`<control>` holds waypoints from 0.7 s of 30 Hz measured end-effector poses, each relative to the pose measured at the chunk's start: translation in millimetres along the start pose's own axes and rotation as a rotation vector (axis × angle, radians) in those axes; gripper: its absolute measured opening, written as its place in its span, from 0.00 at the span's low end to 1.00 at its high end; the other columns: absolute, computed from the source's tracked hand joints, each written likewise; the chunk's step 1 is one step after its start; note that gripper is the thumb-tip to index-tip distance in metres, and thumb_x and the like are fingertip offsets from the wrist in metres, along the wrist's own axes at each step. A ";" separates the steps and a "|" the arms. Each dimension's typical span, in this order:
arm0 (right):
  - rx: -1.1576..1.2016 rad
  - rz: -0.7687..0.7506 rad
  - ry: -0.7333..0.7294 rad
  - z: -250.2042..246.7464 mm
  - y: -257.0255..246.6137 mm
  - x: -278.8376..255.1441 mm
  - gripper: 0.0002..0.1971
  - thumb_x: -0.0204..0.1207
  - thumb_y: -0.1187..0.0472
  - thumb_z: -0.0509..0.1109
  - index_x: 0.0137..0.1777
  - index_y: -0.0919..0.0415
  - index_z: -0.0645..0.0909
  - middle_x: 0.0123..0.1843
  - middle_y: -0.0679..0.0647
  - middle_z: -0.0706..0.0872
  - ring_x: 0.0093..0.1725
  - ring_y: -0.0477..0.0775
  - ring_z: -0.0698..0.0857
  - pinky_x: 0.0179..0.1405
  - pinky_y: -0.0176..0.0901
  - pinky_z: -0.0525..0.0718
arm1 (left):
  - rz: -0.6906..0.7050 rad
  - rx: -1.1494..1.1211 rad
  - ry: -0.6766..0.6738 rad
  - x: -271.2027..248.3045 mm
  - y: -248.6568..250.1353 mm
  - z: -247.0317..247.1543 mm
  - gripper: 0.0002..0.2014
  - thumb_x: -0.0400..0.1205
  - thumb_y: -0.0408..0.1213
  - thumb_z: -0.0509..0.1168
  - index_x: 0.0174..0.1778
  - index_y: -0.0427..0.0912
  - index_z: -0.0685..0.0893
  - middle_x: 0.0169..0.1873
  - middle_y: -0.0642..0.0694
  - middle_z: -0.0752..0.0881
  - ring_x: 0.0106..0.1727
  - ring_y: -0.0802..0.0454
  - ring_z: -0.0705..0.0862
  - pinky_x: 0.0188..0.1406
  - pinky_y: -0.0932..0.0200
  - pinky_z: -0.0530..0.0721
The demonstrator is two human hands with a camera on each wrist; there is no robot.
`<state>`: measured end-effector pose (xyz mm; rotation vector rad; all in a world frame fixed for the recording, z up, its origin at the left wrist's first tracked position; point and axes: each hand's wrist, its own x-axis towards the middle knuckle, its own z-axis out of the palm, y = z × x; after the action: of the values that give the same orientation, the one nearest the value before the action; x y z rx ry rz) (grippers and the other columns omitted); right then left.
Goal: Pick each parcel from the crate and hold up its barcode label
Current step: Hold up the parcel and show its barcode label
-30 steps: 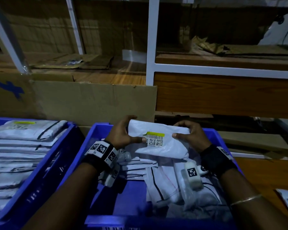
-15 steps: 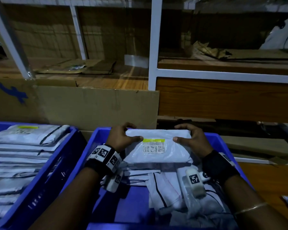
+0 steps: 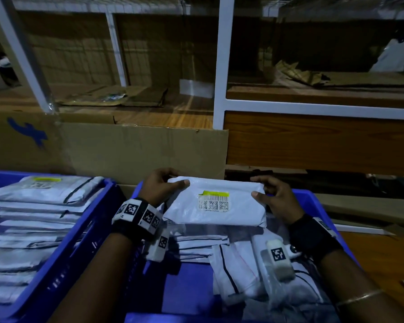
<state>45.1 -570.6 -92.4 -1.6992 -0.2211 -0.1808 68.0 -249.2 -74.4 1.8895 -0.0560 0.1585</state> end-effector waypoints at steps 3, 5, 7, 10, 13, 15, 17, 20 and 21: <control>-0.013 -0.008 0.007 1.4 2.3 0.5 0.15 0.74 0.79 0.71 0.56 0.64 0.84 0.50 0.54 0.88 0.42 0.37 0.88 0.40 0.33 0.86 | 0.019 -0.132 0.087 2.1 3.1 -13.1 0.07 0.69 0.43 0.79 0.36 0.46 0.88 0.31 0.45 0.88 0.33 0.48 0.84 0.37 0.54 0.82; -0.012 0.001 -0.002 4.0 4.5 1.6 0.14 0.74 0.78 0.72 0.55 0.62 0.85 0.50 0.54 0.89 0.44 0.41 0.88 0.41 0.34 0.86 | 0.025 -0.198 0.173 4.5 4.5 -23.1 0.05 0.75 0.34 0.76 0.36 0.42 0.86 0.31 0.43 0.87 0.33 0.49 0.83 0.35 0.57 0.82; -0.028 0.008 -0.013 8.0 7.5 2.8 0.15 0.74 0.77 0.72 0.54 0.59 0.85 0.50 0.53 0.89 0.45 0.43 0.88 0.43 0.35 0.87 | 0.035 -0.178 0.212 6.2 3.9 -28.9 0.06 0.76 0.33 0.75 0.35 0.42 0.85 0.31 0.43 0.87 0.30 0.55 0.84 0.31 0.63 0.81; -0.067 0.003 -0.021 17.7 12.4 3.8 0.15 0.75 0.77 0.72 0.53 0.58 0.86 0.50 0.54 0.89 0.45 0.45 0.87 0.42 0.35 0.85 | 0.038 -0.135 0.176 6.0 3.9 -29.8 0.09 0.77 0.33 0.74 0.34 0.38 0.82 0.27 0.44 0.84 0.24 0.59 0.81 0.26 0.66 0.78; -0.123 0.022 -0.013 24.0 17.0 3.9 0.13 0.75 0.76 0.72 0.54 0.59 0.86 0.47 0.55 0.88 0.46 0.52 0.85 0.42 0.37 0.84 | 0.003 -0.142 0.106 4.8 5.8 -31.2 0.13 0.79 0.34 0.71 0.31 0.38 0.79 0.20 0.47 0.81 0.16 0.56 0.72 0.17 0.67 0.69; -0.153 0.025 0.003 25.0 18.8 4.0 0.13 0.75 0.76 0.73 0.54 0.60 0.87 0.49 0.58 0.89 0.47 0.54 0.85 0.45 0.42 0.84 | -0.039 -0.168 0.065 4.6 8.1 -34.3 0.13 0.81 0.35 0.70 0.30 0.37 0.79 0.19 0.47 0.80 0.15 0.53 0.69 0.17 0.67 0.65; -0.176 0.018 0.014 27.5 15.9 3.3 0.13 0.75 0.75 0.73 0.55 0.61 0.87 0.50 0.58 0.89 0.47 0.52 0.85 0.46 0.40 0.84 | -0.088 -0.170 0.024 3.4 9.0 -34.2 0.13 0.81 0.34 0.69 0.31 0.36 0.80 0.19 0.46 0.81 0.18 0.50 0.69 0.18 0.66 0.65; -0.202 0.013 0.005 40.0 10.1 4.1 0.12 0.75 0.76 0.73 0.55 0.64 0.85 0.42 0.47 0.85 0.38 0.34 0.82 0.36 0.22 0.78 | -0.141 -0.105 -0.066 -2.8 9.3 -24.8 0.10 0.80 0.33 0.71 0.34 0.36 0.81 0.25 0.41 0.83 0.16 0.53 0.71 0.15 0.67 0.66; -0.219 0.005 -0.005 46.0 8.4 4.6 0.12 0.75 0.76 0.73 0.55 0.64 0.85 0.38 0.44 0.82 0.34 0.30 0.81 0.34 0.21 0.76 | -0.149 -0.055 -0.104 -5.8 8.4 -20.5 0.08 0.78 0.33 0.72 0.36 0.35 0.82 0.27 0.40 0.84 0.16 0.53 0.74 0.15 0.67 0.68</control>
<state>51.3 -525.9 -105.7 -1.9180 -0.2070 -0.2031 59.6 -232.8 -60.9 1.8379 0.0091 -0.0426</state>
